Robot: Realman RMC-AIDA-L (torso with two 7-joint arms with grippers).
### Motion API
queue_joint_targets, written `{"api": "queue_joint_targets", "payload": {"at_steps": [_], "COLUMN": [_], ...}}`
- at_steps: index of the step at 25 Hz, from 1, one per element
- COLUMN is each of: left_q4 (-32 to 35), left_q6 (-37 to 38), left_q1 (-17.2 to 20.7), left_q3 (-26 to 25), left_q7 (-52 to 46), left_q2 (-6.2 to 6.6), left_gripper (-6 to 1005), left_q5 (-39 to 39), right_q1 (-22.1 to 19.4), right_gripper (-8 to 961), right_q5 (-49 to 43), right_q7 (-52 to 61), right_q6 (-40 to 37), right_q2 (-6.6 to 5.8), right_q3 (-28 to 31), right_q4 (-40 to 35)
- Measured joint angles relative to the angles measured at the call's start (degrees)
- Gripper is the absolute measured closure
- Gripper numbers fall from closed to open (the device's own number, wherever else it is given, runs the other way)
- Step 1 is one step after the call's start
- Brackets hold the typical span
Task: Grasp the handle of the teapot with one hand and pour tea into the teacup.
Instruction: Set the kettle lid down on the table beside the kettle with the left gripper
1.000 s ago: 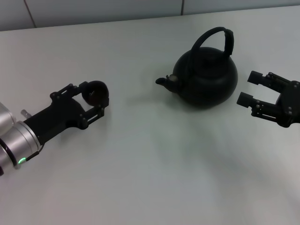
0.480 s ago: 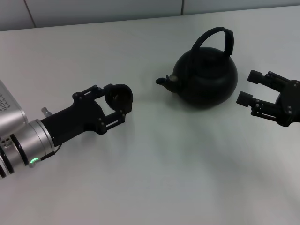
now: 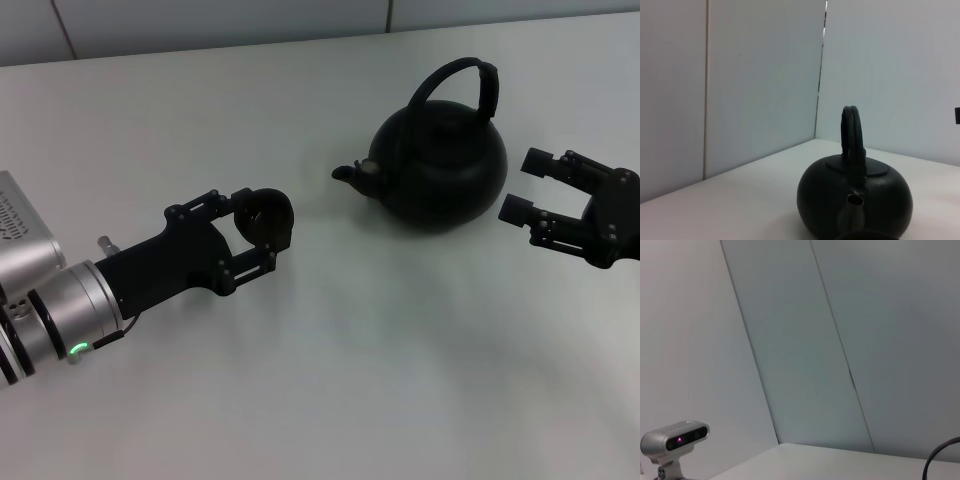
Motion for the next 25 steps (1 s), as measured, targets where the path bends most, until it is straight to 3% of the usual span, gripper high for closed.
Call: {"api": "queue_joint_targets", "payload": {"at_steps": [25], "left_q4": [-1.91], "left_q6": [-1.12], "left_q1": [1.03], "left_q3": [1.31], "left_q7": [0.31], "left_q2": [0.00], "left_gripper": [296], "left_q5": [0.16], "right_q1": [0.00], "right_gripper": [129], "right_q5": [-0.39], "right_q7": [1.29], "right_q6": [-0.03], "right_q2": [0.23], "right_q3": [-0.27], "right_q4": [0.13]}}
